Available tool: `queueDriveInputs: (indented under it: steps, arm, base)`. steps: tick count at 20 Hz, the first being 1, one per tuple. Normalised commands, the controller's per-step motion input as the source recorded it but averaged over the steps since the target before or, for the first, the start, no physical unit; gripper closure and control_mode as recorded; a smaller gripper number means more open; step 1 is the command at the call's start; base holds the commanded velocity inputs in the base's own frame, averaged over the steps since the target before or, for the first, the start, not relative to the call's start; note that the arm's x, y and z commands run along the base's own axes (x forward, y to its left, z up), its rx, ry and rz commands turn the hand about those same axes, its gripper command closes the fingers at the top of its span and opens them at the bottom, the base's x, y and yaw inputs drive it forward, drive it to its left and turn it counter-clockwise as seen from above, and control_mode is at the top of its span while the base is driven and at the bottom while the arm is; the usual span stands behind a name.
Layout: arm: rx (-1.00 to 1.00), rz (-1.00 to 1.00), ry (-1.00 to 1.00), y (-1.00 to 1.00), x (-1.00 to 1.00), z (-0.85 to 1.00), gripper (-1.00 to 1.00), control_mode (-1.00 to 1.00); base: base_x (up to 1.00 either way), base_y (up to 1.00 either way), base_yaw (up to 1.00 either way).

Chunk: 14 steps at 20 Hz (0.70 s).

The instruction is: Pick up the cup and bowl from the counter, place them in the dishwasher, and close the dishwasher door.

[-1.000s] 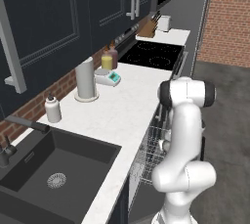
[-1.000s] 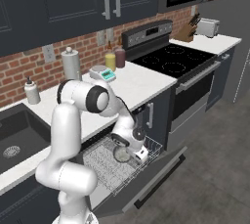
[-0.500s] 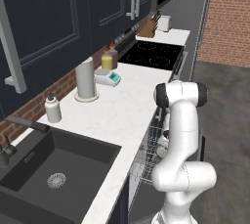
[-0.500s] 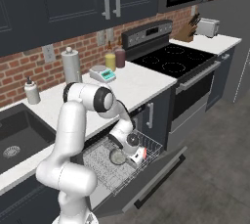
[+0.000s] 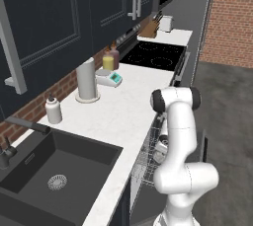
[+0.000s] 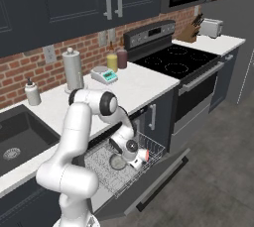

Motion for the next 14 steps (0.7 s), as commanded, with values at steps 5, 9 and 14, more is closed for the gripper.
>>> queueDriveInputs:
  steps: [5, 9, 14]
  arm:
    - [0.02, 0.00, 0.05, 0.11, 0.07, -0.77, 1.00, -1.00]
    - [0.00, 0.00, 0.03, 0.01, 0.03, -0.66, 1.00, -1.00]
    - [0.00, 0.00, 0.05, 0.00, 0.03, -0.63, 1.00, -1.00]
  base:
    - [0.00, 0.00, 0.00]
    - [0.00, 0.00, 0.00]
    - [0.00, 0.00, 0.00]
